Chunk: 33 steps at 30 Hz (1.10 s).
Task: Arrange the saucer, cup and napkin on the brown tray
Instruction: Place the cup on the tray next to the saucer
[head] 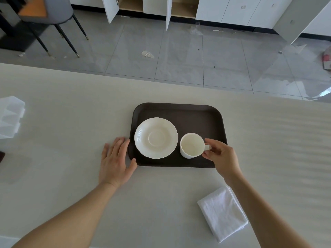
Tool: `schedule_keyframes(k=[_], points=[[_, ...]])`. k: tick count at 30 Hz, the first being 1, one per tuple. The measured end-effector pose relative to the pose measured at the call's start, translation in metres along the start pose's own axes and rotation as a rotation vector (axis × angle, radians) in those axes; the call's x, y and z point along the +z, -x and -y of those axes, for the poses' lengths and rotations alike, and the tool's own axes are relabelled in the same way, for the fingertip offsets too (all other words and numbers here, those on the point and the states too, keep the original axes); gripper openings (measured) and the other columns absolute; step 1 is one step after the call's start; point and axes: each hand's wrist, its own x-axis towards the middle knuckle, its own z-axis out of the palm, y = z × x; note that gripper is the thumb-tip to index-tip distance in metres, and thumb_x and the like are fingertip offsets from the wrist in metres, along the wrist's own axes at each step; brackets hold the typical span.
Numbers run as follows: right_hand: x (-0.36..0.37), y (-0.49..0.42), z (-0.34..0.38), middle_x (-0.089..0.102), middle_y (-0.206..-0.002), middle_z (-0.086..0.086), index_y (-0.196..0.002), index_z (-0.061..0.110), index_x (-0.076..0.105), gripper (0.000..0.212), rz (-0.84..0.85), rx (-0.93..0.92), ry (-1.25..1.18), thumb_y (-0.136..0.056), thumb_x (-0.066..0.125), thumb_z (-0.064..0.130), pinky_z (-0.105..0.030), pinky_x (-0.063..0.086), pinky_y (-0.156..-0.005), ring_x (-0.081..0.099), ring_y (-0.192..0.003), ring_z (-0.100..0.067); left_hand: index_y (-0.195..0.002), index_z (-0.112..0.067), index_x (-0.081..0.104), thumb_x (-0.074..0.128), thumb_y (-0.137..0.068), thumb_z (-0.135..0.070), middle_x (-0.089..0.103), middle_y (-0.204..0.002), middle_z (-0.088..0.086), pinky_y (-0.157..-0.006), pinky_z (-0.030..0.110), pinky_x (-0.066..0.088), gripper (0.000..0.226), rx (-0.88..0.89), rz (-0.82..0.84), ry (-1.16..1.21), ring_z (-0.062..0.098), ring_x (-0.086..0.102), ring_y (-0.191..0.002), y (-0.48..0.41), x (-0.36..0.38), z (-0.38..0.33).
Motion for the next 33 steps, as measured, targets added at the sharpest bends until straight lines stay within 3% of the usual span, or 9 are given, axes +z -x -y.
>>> schedule_keyframes(k=[5,9,13,17,20,22,24,27,33], points=[[-0.003,0.003,-0.003,0.078,-0.102,0.002,-0.127,0.014,0.065,0.049,-0.031,0.011,-0.032,-0.087,0.068,-0.013,-0.014,0.058,-0.071,0.075,-0.089,-0.007,-0.145,-0.016,0.040,0.041,-0.083,-0.047,0.044,-0.152,0.005,-0.123,0.050,0.014,0.070,-0.001,0.004,0.002,0.021,0.030,-0.147,0.000,0.000,0.000],[-0.006,0.006,-0.003,0.078,-0.099,0.001,-0.129,0.013,0.063,0.048,-0.051,0.033,-0.060,-0.087,0.067,-0.012,-0.027,0.062,-0.080,0.077,-0.088,-0.015,-0.146,-0.016,0.040,0.041,-0.083,-0.047,0.043,-0.152,0.005,-0.123,0.050,0.014,0.071,-0.002,0.007,0.003,0.022,0.030,-0.147,0.000,0.001,0.000],[-0.012,0.014,0.000,0.076,-0.099,-0.007,-0.125,0.012,0.063,0.041,-0.092,0.045,-0.153,-0.092,0.062,-0.011,-0.026,0.063,-0.075,0.078,-0.081,-0.020,-0.145,-0.016,0.039,0.041,-0.083,-0.048,0.044,-0.151,0.005,-0.123,0.050,0.015,0.070,-0.001,0.005,0.004,0.022,0.030,-0.147,0.000,0.001,0.000],[-0.027,0.030,0.000,0.076,-0.081,-0.003,-0.112,0.015,0.069,0.027,-0.161,0.022,-0.130,-0.093,0.064,-0.004,-0.026,0.063,-0.068,0.077,-0.071,-0.021,-0.145,-0.016,0.039,0.041,-0.082,-0.048,0.044,-0.151,0.005,-0.123,0.050,0.014,0.071,-0.002,0.006,0.003,0.022,0.030,-0.147,0.000,0.001,0.001],[-0.039,0.047,-0.007,0.075,-0.076,0.003,-0.105,0.015,0.073,0.022,-0.168,0.036,0.004,-0.091,0.067,0.000,-0.029,0.062,-0.059,0.072,-0.065,-0.019,-0.145,-0.016,0.040,0.041,-0.082,-0.048,0.044,-0.151,0.005,-0.123,0.049,0.014,0.071,-0.004,0.000,0.009,0.022,0.031,-0.146,0.000,0.000,0.000],[-0.046,0.061,-0.015,0.073,-0.072,0.007,-0.103,0.021,0.074,0.017,-0.158,0.047,0.219,-0.092,0.069,0.009,-0.035,0.062,-0.063,0.070,-0.066,-0.016,-0.145,-0.015,0.040,0.040,-0.082,-0.048,0.044,-0.151,0.006,-0.123,0.049,0.013,0.071,-0.003,-0.001,0.009,0.023,0.031,-0.146,0.000,0.000,-0.001],[-0.053,0.074,-0.023,0.071,-0.081,0.013,-0.108,0.023,0.073,0.017,-0.129,0.055,0.485,-0.091,0.071,0.022,-0.032,0.054,-0.068,0.067,-0.072,-0.009,-0.145,-0.015,0.040,0.039,-0.082,-0.048,0.044,-0.151,0.007,-0.123,0.050,0.013,0.071,-0.003,0.002,0.003,0.023,0.031,-0.146,0.000,0.001,-0.001],[-0.060,0.092,-0.032,0.065,-0.099,0.016,-0.122,0.029,0.066,0.036,-0.062,0.118,0.791,-0.090,0.070,0.043,-0.027,0.050,-0.066,0.064,-0.080,-0.005,-0.145,-0.014,0.040,0.039,-0.082,-0.048,0.045,-0.151,0.008,-0.123,0.050,0.014,0.071,0.002,0.000,0.005,0.024,0.031,-0.146,0.000,0.001,-0.001],[-0.055,0.111,-0.043,0.060,-0.105,0.017,-0.132,0.030,0.057,0.058,0.024,0.223,0.846,-0.083,0.070,0.058,-0.030,0.057,-0.073,0.064,-0.089,-0.009,-0.144,-0.014,0.041,0.039,-0.081,-0.048,0.046,-0.150,0.009,-0.123,0.049,0.014,0.071,-0.002,-0.007,0.000,0.023,0.032,-0.145,-0.001,0.001,0.000]])
